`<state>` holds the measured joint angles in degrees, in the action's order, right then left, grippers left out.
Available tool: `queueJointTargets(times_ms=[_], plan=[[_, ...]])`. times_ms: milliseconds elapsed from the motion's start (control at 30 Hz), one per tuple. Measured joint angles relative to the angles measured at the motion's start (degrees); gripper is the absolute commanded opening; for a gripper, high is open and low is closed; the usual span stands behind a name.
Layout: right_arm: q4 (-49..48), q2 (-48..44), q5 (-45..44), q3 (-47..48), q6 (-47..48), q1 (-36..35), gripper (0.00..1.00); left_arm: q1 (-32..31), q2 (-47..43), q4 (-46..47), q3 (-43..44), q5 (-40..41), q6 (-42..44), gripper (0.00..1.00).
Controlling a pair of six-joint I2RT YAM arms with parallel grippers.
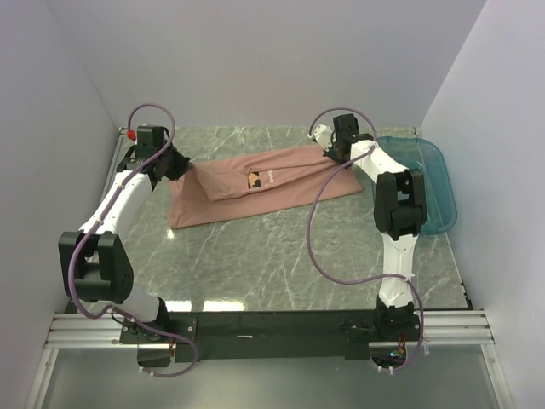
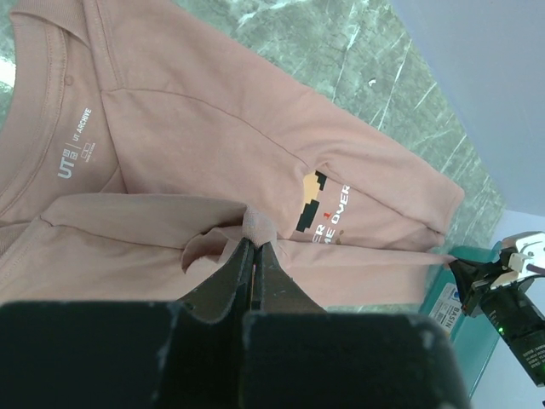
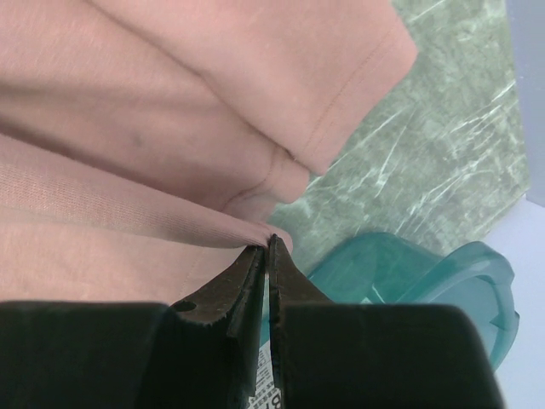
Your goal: Fold and stack the t-shirts
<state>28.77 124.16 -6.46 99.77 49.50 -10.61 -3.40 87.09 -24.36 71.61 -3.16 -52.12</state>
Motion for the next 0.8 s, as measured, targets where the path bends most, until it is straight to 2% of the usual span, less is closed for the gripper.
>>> queueJointTargets(times_ms=[800], plan=[[-0.3, 3.0, -1.1, 3.1, -1.7, 0.0, 0.13, 0.3, 3.9, 0.9, 2.1, 0.0, 0.0, 0.0]])
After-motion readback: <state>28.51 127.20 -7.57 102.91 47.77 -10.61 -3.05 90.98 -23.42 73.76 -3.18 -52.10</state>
